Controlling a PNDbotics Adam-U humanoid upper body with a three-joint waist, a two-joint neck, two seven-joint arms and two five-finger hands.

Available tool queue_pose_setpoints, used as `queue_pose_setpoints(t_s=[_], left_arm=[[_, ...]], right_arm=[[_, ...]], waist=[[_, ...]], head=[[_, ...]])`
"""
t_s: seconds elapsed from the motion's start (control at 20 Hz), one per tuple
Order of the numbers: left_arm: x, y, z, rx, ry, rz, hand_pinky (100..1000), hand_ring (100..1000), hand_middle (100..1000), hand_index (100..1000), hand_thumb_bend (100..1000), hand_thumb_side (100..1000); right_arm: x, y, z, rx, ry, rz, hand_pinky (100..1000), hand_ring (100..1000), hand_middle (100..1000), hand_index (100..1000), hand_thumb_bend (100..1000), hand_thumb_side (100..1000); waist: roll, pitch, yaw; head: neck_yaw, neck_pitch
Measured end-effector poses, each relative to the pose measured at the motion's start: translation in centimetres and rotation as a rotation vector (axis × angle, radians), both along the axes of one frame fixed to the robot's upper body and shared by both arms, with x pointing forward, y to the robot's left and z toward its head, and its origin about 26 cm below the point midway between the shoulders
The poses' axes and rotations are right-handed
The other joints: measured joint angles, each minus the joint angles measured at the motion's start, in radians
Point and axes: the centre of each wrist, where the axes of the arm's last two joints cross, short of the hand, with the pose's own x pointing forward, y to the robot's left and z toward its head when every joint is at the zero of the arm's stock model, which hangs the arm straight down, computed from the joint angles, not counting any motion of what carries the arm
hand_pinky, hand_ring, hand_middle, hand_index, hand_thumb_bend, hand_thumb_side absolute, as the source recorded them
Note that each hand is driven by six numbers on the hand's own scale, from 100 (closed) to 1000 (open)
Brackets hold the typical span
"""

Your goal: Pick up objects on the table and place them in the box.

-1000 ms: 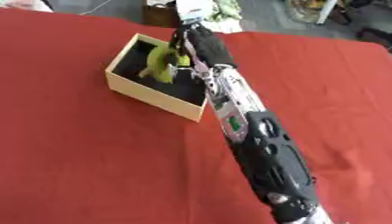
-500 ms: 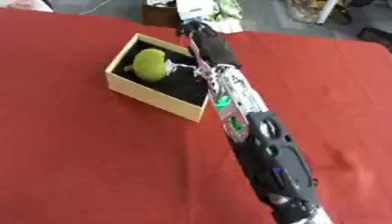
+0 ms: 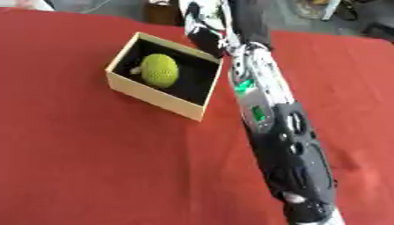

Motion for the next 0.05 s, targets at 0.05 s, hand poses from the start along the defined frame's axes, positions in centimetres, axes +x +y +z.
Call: queue_pose_setpoints(t_s=[0.05], left_arm=[[-0.01,-0.02,-0.07,-0.006,-0.005,0.002,630,1000,1000,747,123,703]], right_arm=[[-0.37,-0.59,0.49,0.041,-0.053,0.007,721,923,747,815,100,667]], waist=[[0.004,0.003,-0.002]], head=[[-0.001,0.001]])
